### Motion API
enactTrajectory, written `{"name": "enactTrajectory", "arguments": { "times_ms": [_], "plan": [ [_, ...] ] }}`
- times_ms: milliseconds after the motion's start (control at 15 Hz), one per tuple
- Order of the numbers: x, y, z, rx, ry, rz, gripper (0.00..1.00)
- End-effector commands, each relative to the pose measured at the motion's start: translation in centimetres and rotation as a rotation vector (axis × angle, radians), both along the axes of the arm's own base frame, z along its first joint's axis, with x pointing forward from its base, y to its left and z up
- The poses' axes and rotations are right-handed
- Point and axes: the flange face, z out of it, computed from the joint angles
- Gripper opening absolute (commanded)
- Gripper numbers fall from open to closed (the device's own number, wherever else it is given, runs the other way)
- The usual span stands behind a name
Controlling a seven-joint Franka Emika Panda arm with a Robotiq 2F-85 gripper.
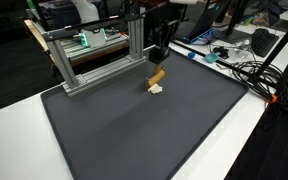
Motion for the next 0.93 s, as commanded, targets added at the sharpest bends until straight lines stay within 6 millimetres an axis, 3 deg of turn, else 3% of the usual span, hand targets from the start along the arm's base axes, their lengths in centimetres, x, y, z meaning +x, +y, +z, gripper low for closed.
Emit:
{"name": "enactTrajectory", "arguments": {
  "times_ms": [0, 67, 133, 267, 333, 867],
  "plan": [
    [-1.6, 0.2, -0.7, -0.030, -0.050, -0.122, 0.21],
    [-1.7, 0.2, -1.5, -0.045, -0.068, -0.162, 0.21],
    [-0.7, 0.2, -0.9, -0.013, -0.034, -0.103, 0.46],
    [-1.1, 0.2, -2.2, -0.025, -0.043, -0.142, 0.46],
    [-0.7, -0.1, -2.3, -0.035, -0.050, -0.148, 0.21],
    [0.5, -0.8, -2.5, 0.024, -0.072, -0.112, 0.21]
  ]
}}
